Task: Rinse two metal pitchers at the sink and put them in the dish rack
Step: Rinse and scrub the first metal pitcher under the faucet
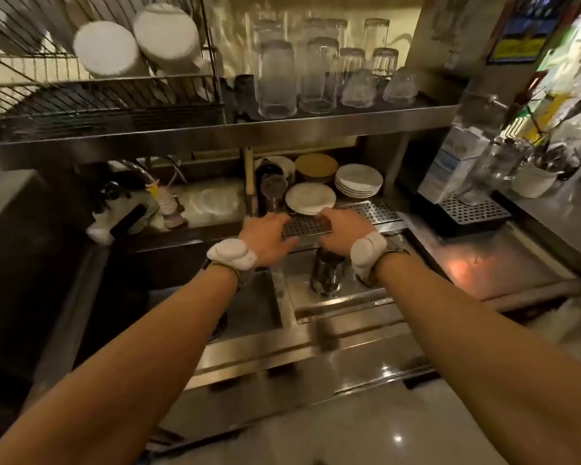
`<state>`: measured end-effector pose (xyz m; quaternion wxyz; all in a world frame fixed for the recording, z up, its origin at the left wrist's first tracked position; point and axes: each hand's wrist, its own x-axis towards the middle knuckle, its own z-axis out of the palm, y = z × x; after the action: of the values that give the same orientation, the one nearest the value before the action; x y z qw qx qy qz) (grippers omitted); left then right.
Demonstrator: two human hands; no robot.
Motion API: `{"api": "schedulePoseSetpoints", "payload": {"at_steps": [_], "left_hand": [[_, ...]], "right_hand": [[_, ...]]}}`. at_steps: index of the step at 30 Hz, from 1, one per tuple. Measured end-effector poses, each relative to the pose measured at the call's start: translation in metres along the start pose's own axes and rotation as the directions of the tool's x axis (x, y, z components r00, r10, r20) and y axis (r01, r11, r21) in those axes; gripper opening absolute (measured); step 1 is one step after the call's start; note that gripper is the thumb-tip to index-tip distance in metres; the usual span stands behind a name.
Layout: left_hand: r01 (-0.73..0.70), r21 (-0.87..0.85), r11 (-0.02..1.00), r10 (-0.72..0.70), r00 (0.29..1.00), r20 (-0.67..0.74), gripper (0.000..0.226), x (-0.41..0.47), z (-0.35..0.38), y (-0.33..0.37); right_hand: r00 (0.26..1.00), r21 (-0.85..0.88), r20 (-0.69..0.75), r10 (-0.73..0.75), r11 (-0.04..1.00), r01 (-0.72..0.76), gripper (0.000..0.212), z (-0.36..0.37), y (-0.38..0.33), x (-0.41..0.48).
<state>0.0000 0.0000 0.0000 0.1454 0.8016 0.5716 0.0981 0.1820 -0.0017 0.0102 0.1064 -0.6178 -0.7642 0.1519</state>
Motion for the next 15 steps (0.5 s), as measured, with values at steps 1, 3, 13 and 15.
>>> {"api": "schedulePoseSetpoints", "payload": {"at_steps": [1,3,13,15], "left_hand": [[0.016,-0.007,1.000,-0.016,0.999,0.043,0.049,0.005,0.006,0.005],[0.040,-0.021,0.999,-0.038,0.994,0.100,0.048,0.016,0.022,0.012],[0.082,-0.042,0.996,-0.071,0.974,0.216,0.049,0.050,0.069,0.003],[0.087,-0.033,0.996,-0.077,0.970,0.230,0.052,0.052,0.072,-0.001]], "right_hand": [[1.000,0.009,0.009,0.012,1.000,-0.012,0.050,0.002,0.008,0.002],[0.997,-0.020,0.062,0.054,0.998,-0.053,0.054,0.006,0.023,0.006],[0.961,-0.008,0.216,0.171,0.985,-0.174,0.053,0.048,0.051,0.037],[0.948,-0.010,0.249,0.200,0.979,-0.204,0.061,0.059,0.052,0.040]]}}
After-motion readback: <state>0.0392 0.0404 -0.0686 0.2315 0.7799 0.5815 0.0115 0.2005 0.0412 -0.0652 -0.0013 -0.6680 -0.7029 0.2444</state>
